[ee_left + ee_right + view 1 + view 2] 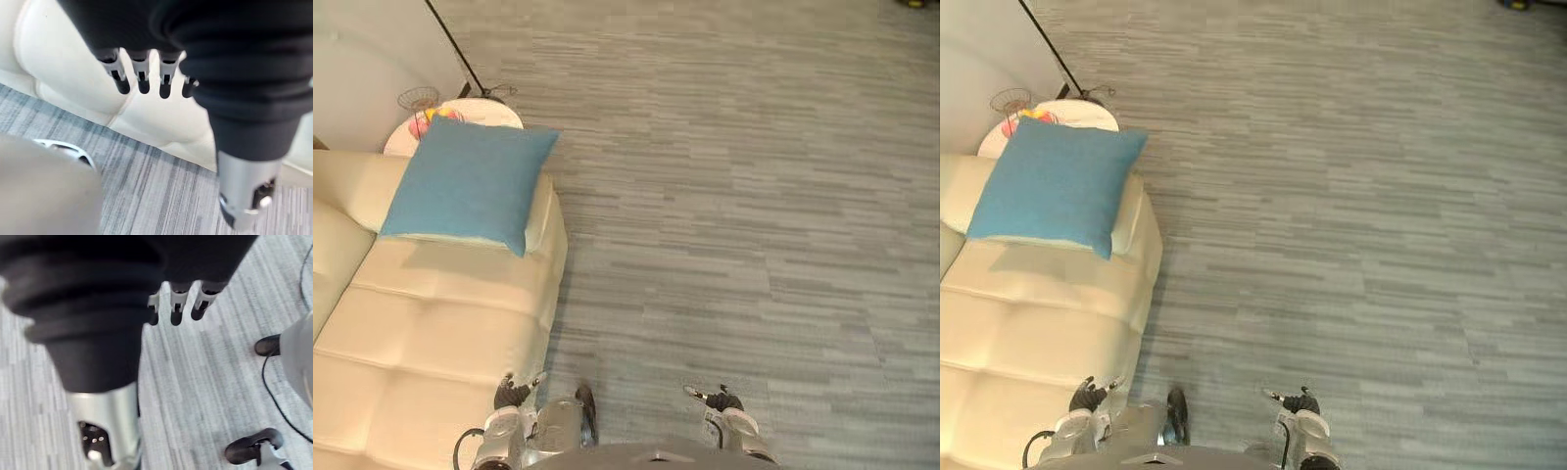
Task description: Pick up cushions and gather them together orderly.
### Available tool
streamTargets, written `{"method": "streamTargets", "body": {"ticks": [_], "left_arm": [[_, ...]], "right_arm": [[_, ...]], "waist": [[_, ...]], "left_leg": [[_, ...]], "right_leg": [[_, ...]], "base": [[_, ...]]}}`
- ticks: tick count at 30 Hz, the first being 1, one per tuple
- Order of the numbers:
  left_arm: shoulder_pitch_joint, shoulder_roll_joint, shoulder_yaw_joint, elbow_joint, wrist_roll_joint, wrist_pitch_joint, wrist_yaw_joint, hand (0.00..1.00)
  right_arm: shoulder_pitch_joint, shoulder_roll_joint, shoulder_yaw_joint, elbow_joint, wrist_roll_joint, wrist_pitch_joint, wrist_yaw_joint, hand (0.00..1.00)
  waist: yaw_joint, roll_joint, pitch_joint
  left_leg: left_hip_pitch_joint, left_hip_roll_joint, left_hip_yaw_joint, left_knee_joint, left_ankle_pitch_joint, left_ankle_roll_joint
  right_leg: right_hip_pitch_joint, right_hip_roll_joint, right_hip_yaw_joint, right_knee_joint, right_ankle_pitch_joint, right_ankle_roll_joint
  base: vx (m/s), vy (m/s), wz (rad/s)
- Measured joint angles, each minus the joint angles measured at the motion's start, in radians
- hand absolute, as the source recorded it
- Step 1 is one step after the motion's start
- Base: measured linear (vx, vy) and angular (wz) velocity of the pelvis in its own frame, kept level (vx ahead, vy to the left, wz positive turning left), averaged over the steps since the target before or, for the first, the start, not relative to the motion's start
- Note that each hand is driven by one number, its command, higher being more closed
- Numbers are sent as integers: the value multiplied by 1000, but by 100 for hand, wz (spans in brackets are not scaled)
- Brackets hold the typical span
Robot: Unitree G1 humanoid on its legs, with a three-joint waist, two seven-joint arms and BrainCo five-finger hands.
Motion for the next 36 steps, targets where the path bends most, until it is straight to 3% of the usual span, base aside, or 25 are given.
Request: {"method": "streamTargets", "body": {"ticks": [1, 2, 3, 4, 7, 8, 10, 11, 12, 16, 17, 19, 20, 22, 23, 25, 27, 28, 30, 31, 33, 34, 36], "left_arm": [[-1, 17, -15, 11, 0, 2, -1, 0], [0, 22, -19, 15, 1, 6, 0, 0], [2, 29, -31, 29, 1, 11, 0, 0], [7, 31, -40, 32, 2, 12, 3, 0], [9, 25, -49, 31, 2, 12, 10, 0], [3, 23, -48, 32, 2, 12, 10, 0], [6, 26, -47, 31, 3, 13, 10, 0], [14, 28, -44, 34, 4, 13, 10, 0], [9, 28, -43, 50, 10, 13, 10, 0], [4, -19, -24, 69, 11, 13, 9, 0], [4, -19, -24, 68, 12, 13, 8, 0], [2, -21, -3, 44, 13, 10, 7, 0], [0, -25, 11, 33, 14, 11, 7, 0], [8, -28, 33, 16, 9, 11, 7, 0], [9, -30, 32, 9, 10, 11, 7, 0], [7, -30, 31, 5, 9, 10, 7, 0], [6, -30, 32, -5, 8, 10, 7, 0], [7, -31, 32, -12, 9, 10, 8, 0], [10, -34, 30, -13, 10, 11, 9, 0], [17, -47, 30, -13, 9, 10, 10, 0], [21, -28, 23, -12, 13, 10, 12, 0], [18, -16, 22, -8, 20, 10, 11, 0], [18, -14, 26, -8, 19, 10, 12, 0]], "right_arm": [[1, 7, 5, 2, 0, 1, 0, 0], [8, 6, 16, 3, 0, 3, 0, 0], [11, -2, 19, -4, -1, 1, 0, 0], [20, -13, 19, 0, -1, 2, 0, 0], [24, -15, 18, 3, 0, 1, 0, 0], [23, -17, 15, 3, 0, 1, 0, 0], [23, -17, 14, 3, 1, 2, 0, 0], [27, -15, 5, 4, 1, 1, 0, 0], [29, -19, -14, 3, 2, 1, 0, 0], [26, -37, -51, 0, 2, -2, -1, 0], [27, -37, -52, 0, 2, -3, -1, 0], [42, -31, -51, -8, 2, -3, -2, 0], [57, -30, -50, -25, 3, -3, -3, 0], [86, -30, -42, -44, 3, -4, -4, 0], [95, -28, -40, -56, 10, -3, -4, 0], [91, -11, -43, -60, 22, 1, -4, 0], [90, -4, -51, -59, 22, 3, -4, 0], [87, -2, -51, -59, 22, 3, -4, 0], [95, -3, -52, -64, 41, 3, -5, 0], [103, -16, -51, -67, 43, 3, -5, 0], [103, 5, -41, -64, 44, 4, -5, 0], [96, 13, -41, -51, 43, 4, -5, 0], [76, 15, -41, -49, 43, 4, -5, 0]], "waist": [[-9, -7, 1], [-18, -11, 0], [-22, 1, 6], [-31, 3, 8], [-45, 3, 6], [-52, 3, 7], [-56, -1, 5], [-60, -9, 7], [-71, -8, 5], [-67, 61, -1], [-67, 61, -1], [-66, 46, 2], [-64, 48, 3], [-43, 45, 6], [-37, 50, 3], [-33, 52, 2], [-25, 47, 3], [-21, 44, 3], [-22, 48, 1], [-12, 65, -14], [-15, 25, -37], [-14, 7, -41], [-9, 2, -41]], "left_leg": [[48, -10, -4, -19, -11, -2], [87, -18, -8, -40, -13, -3], [167, -30, -11, -95, -13, -3], [236, -31, -12, -143, -13, -4], [286, -21, -28, -187, -20, -17], [290, -9, -42, -200, -26, -32], [292, -4, -49, -201, -33, -47], [306, -5, -67, -202, -49, -72], [333, 7, -93, -208, -62, -94], [353, 61, -106, -204, -50, -127], [341, 65, -112, -176, -50, -128], [206, 89, -158, 111, -45, -140], [131, 115, -164, 279, -14, -170], [42, 173, -144, 506, 81, -160], [29, 190, -126, 548, 86, -143], [-20, 205, -87, 550, 33, -128], [-51, 199, -50, 490, -24, -127], [-56, 183, -23, 369, -48, -127], [-54, 150, -16, 129, -25, -134], [-38, 124, -20, -17, 89, -115], [-24, 66, -15, -71, 92, -107], [-31, 41, -14, -61, 87, -77], [-23, 19, -5, -30, 57, -51]], "right_leg": [[-70, -13, 15, 175, 13, 30], [-106, -24, 2, 265, 4, 23], [-149, -39, -46, 346, -51, -20], [-181, -36, -104, 322, -107, -68], [-262, 0, -176, 82, -139, -107], [-295, 40, -165, -134, -85, -128], [-298, 63, -139, -281, -12, -133], [-296, 82, -86, -397, 118, -131], [-274, 107, -59, -402, 219, -156], [-274, 158, -83, -342, 120, -183], [-269, 158, -88, -343, 112, -187], [-228, 144, -119, -362, 88, -193], [-200, 144, -139, -370, 82, -198], [-136, 150, -159, -372, 54, -217], [-106, 152, -163, -374, 35, -217], [-74, 149, -163, -396, 20, -208], [-59, 130, -163, -411, 19, -206], [-43, 106, -167, -416, 11, -187], [-21, 75, -174, -417, -5, -149], [-10, 71, -161, -422, -17, -106], [7, 49, -112, -472, -3, -101], [15, 33, -95, -499, 5, -102], [35, 12, -75, -516, 20, -86]], "base": [[451, 147, 5], [378, 84, 15], [447, 72, 17], [336, 36, 15], [266, -62, 23], [285, -139, 27], [272, -174, 20], [330, -238, 31], [346, -257, 29], [281, -189, 0], [216, -200, 20], [192, -183, 41], [167, -98, 44], [226, -57, 30], [277, -18, 24], [224, 28, 15], [182, 97, 3], [211, 176, 16], [253, 261, 16], [263, 265, 8], [307, 213, 27], [330, 189, 32], [246, 159, 10]]}}
